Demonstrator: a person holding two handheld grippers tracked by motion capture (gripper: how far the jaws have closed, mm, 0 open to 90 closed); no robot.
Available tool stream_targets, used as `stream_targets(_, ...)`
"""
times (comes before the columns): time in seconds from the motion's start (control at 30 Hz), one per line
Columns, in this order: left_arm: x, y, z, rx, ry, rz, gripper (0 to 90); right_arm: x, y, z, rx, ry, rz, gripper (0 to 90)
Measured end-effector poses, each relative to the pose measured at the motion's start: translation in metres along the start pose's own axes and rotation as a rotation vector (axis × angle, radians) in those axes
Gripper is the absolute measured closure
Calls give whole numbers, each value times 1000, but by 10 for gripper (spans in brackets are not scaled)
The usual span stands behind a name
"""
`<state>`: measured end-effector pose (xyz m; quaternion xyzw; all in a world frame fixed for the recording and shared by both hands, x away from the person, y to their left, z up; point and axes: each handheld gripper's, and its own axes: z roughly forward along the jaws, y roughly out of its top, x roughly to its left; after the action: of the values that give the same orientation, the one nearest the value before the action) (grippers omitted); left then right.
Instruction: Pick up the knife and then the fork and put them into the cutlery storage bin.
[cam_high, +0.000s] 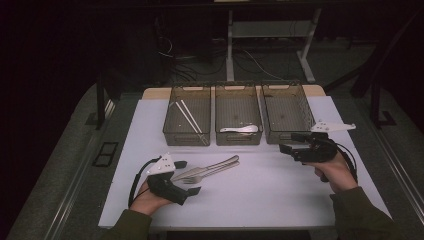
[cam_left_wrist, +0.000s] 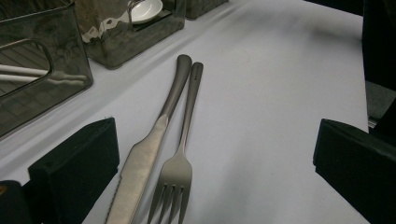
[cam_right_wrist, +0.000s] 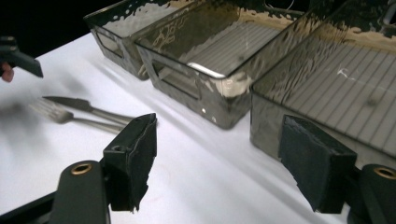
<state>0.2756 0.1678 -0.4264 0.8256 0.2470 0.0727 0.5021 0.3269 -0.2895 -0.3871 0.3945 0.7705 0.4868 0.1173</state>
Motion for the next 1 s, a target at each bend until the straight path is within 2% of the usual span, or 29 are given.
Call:
stream_targets(0.3, 1, 0, 0, 3, 0, 4, 0, 5, -27, -13, 17, -27, -6, 256)
stream_targets(0.53, 2, 0, -2, 7, 4, 2, 0, 14, -49, -12, 35, -43, -22, 236)
stream_targets(0.73, 1, 2, -3, 9, 30, 2, 4, 23, -63, -10, 58, -41, -20, 211)
stream_targets(0.9, 3, 3, -5, 9, 38, -6, 45, 29, -71, -11, 87, -42, -42, 206)
stream_targets(1.0, 6, 7, -5, 11, 38, -10, 140, 30, -72, -12, 92, -39, -48, 206)
